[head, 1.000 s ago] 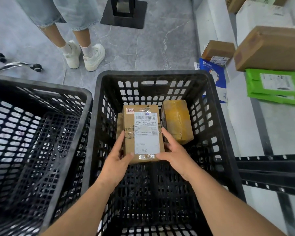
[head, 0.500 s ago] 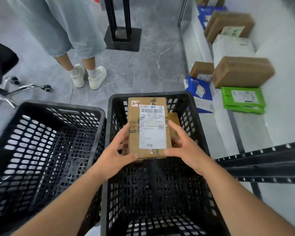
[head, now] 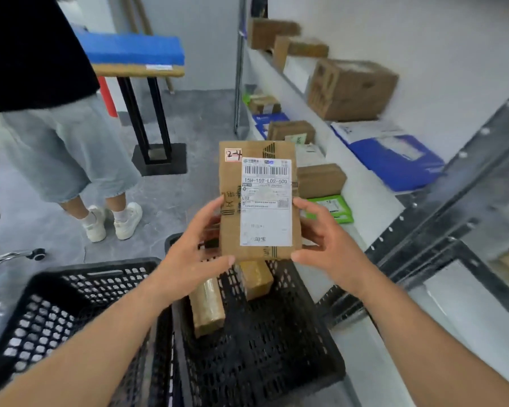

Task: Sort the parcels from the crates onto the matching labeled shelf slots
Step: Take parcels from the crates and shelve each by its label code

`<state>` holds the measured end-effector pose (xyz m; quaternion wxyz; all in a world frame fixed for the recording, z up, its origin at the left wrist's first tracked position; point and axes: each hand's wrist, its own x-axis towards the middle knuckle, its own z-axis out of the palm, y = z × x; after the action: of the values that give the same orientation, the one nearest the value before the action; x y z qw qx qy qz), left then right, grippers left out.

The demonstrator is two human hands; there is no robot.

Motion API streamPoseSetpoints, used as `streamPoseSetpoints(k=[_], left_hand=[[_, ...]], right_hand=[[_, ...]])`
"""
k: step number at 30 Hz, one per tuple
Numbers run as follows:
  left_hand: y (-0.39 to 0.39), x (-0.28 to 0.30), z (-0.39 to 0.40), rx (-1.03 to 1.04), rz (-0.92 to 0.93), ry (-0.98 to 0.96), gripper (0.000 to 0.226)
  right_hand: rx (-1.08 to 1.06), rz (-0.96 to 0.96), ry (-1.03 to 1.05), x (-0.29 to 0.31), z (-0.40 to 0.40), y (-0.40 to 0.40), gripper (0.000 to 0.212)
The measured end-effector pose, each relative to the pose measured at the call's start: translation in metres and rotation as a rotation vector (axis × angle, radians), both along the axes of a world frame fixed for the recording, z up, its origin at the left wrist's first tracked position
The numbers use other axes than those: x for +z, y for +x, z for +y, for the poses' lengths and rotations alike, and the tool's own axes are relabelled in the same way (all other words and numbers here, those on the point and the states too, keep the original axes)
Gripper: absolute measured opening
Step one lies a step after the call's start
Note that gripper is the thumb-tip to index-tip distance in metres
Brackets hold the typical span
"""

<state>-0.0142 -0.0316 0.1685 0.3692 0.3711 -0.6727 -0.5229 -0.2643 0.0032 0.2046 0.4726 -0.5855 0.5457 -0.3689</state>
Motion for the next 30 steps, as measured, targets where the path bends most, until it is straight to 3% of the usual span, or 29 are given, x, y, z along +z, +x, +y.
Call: streamPoseSetpoints(k=[16, 30], left_hand=[[-0.077, 0.116, 0.116, -0.227, 0.114, -0.276, 0.079], [-0.172, 0.154, 0.268, -0.485, 0.161, -0.377, 0.081]], right_hand=[[-0.239, 0.013, -0.262, 0.114, 0.182, -0.059, 0.083], [-0.513, 0.085, -0.42, 0.146, 0.393, -0.121, 0.092]])
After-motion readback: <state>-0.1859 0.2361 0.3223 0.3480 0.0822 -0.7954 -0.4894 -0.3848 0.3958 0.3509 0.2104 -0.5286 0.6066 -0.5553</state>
